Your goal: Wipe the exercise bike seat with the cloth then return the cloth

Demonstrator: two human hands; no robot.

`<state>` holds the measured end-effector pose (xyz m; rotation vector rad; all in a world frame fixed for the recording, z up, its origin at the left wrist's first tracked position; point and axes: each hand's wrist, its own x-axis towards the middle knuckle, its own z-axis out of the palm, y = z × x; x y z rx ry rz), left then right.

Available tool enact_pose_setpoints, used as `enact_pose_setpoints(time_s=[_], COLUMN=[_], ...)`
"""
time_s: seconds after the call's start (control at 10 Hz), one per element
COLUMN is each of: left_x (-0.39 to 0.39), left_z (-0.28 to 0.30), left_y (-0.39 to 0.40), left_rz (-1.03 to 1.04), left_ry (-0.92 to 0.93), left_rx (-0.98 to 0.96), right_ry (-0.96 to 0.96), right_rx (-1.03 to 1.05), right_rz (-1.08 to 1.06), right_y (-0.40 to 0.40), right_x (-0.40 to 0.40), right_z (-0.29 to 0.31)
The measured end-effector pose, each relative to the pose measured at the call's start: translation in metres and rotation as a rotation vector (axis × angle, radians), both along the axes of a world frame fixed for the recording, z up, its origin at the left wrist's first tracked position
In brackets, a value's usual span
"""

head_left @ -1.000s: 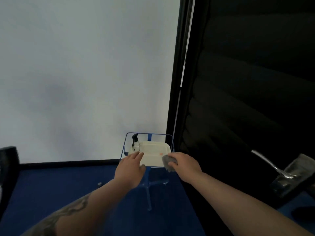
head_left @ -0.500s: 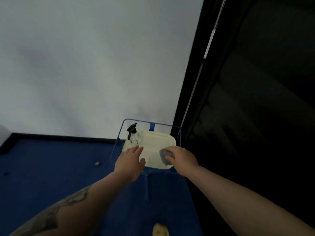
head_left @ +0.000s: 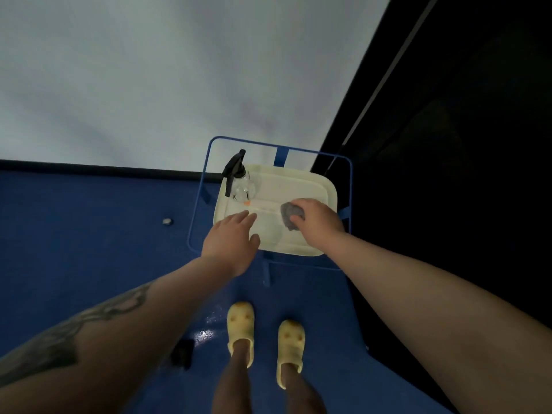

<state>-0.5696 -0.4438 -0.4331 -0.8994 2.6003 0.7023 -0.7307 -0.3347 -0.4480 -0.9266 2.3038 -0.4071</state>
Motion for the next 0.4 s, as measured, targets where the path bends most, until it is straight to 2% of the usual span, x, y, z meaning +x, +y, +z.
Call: enact_pose_setpoints(time_s=[0.2,0.3,0.4], left_x=[0.010,0.013,0.018], left_z=[-0.040,-0.047,-0.043], left_y=[-0.011,-0.018,-0.026], left_rz=[-0.012,-0.027,-0.013], left_ry=[-0.030,-0.006,-0.008], left_rx=[0.060,0.072,0.090], right_ry=[0.010,0.027,0.020], right_rx=[0.046,0.163,0.194], right_rz=[-0.031,0.057,0.075], right_y=[-0.035,-0.036,-0.032], right_x=[0.010,0.018,0.024], right_z=[-0.062,-0.077,-0.070])
